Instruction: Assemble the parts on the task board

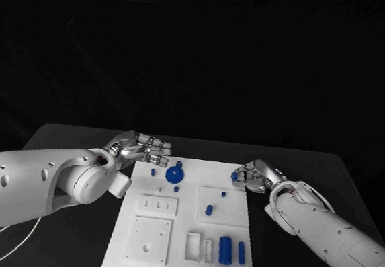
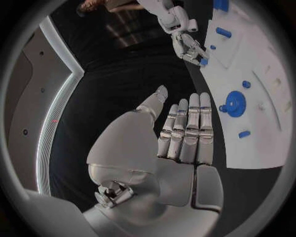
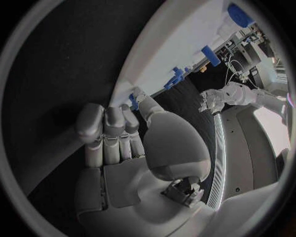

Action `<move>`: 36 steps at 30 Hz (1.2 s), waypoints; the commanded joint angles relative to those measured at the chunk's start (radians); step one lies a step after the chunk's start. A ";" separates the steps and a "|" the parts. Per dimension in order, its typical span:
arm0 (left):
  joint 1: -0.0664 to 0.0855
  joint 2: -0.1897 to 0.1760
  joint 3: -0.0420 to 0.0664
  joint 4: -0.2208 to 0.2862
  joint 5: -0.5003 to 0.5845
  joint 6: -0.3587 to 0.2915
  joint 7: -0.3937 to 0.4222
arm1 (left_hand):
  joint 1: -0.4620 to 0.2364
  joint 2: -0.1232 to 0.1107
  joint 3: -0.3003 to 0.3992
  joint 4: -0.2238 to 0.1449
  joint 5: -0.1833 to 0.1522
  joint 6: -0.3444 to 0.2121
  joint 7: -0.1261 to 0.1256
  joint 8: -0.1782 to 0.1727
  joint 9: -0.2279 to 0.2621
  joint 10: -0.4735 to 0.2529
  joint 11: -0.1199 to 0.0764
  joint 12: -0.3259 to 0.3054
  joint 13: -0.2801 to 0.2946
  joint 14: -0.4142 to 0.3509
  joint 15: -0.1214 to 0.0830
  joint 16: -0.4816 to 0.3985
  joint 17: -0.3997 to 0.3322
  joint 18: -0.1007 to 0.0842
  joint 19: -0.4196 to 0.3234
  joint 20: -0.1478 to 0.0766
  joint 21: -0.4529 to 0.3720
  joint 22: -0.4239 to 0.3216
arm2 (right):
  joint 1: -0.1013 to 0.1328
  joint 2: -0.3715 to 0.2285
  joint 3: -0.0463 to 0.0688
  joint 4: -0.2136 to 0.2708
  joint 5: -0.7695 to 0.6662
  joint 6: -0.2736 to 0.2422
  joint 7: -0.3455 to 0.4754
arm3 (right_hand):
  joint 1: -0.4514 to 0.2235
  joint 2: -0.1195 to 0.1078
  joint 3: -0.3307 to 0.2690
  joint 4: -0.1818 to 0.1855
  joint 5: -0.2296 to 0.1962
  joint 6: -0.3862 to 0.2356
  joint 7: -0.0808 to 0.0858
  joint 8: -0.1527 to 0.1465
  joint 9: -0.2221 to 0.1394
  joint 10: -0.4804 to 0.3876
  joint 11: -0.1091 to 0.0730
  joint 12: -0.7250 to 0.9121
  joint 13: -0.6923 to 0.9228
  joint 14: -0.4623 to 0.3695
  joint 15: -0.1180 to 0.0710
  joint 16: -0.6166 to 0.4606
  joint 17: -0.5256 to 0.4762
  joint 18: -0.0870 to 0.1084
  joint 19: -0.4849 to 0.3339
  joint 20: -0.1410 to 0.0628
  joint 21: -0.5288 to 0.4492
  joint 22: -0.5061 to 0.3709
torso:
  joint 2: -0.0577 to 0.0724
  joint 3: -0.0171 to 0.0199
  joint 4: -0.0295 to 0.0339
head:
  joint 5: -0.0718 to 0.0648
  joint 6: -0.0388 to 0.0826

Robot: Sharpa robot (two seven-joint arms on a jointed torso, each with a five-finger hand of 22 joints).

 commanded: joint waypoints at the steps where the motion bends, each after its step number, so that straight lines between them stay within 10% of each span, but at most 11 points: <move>1: 0.000 0.004 0.001 0.000 -0.003 0.016 0.001 | 0.006 0.002 0.000 0.006 0.002 -0.006 -0.001 0.001 0.001 -0.008 0.002 -0.002 0.000 -0.009 0.001 -0.003 0.000 -0.004 -0.005 0.002 -0.003 -0.001 | -0.001 0.002 -0.002 -0.004 -0.005 0.011 -0.006 | -0.010 0.013 -0.003 0.011 -0.006 -0.001 -0.002 0.001 0.000 -0.001 0.003 0.000 0.000 -0.001 0.002 0.000 0.000 0.000 0.001 0.002 0.003 0.126 | 0.000 -0.0004 -0.0001 | 0.003 0.001; 36: -0.005 0.011 0.000 -0.003 -0.003 0.019 -0.004 | 0.007 0.003 -0.002 0.009 0.002 -0.007 -0.001 0.001 0.001 -0.009 0.002 -0.002 0.000 -0.009 0.001 -0.003 0.000 -0.004 -0.005 0.003 -0.004 -0.003 | 0.010 0.029 -0.019 -0.024 -0.004 0.012 -0.017 | -0.006 0.011 -0.023 0.044 -0.014 -0.004 -0.001 0.001 0.001 -0.004 0.004 -0.002 -0.002 -0.001 0.003 0.000 0.001 0.002 0.002 0.004 0.001 0.126 | 0.001 -0.0002 -0.0003 | 0.005 0.002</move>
